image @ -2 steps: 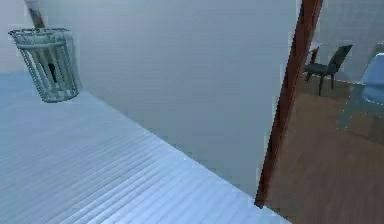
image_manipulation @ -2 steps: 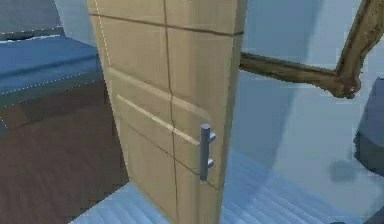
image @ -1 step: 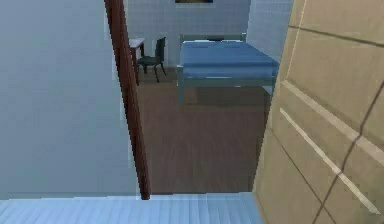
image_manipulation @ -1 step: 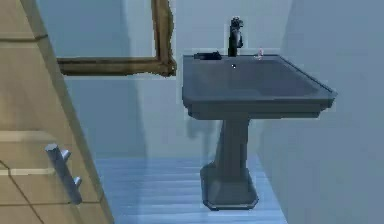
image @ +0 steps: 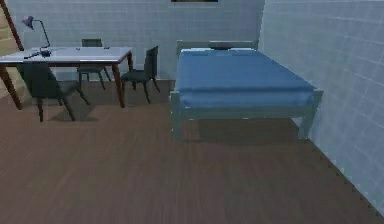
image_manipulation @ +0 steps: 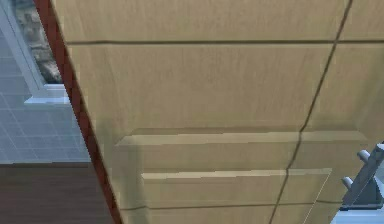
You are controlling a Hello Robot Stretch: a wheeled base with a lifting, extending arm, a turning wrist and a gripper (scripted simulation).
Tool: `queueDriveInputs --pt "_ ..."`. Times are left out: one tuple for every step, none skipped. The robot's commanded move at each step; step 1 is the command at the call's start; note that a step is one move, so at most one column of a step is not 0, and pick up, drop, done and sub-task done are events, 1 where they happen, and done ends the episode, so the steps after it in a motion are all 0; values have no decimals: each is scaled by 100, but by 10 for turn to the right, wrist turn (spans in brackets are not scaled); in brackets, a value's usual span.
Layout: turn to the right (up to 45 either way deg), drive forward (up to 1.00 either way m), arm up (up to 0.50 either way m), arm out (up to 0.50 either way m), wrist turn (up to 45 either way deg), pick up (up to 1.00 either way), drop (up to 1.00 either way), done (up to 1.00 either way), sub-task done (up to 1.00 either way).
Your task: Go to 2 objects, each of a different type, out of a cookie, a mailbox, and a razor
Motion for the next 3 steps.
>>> queueDriveInputs --pt "60 0 0 0 0 0 0 0 0" --pt "0 30 0 0 0 0 0 0 0" --pt "-120 0 0 0 0 0 0 0 0"
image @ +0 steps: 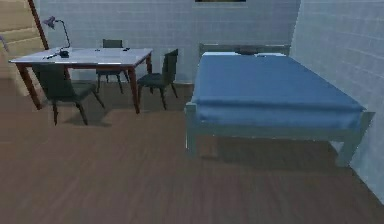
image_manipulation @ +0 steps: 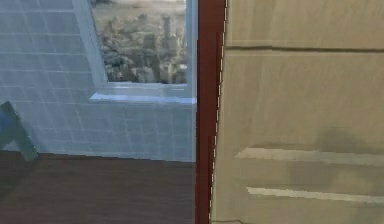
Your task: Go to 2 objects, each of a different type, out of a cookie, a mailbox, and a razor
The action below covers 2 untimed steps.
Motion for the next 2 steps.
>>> queueDriveInputs --pt "0 20 0 0 0 0 0 0 0" --pt "-210 0 0 0 0 0 0 0 0"
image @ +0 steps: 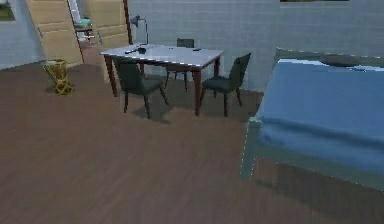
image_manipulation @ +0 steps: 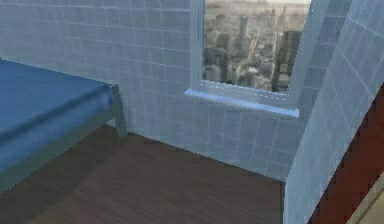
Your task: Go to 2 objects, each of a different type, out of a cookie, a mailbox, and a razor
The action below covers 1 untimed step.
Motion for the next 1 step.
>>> queueDriveInputs --pt "0 25 0 0 0 0 0 0 0"
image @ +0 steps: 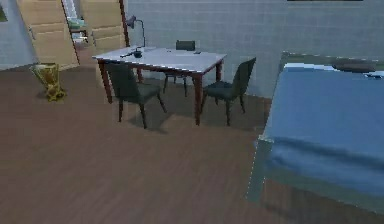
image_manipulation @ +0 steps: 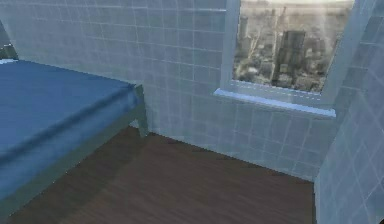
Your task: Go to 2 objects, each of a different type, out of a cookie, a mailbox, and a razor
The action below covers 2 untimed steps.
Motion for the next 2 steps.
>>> queueDriveInputs --pt "-450 0 0 0 0 0 0 0 0" --pt "-30 0 0 0 0 0 0 0 0"
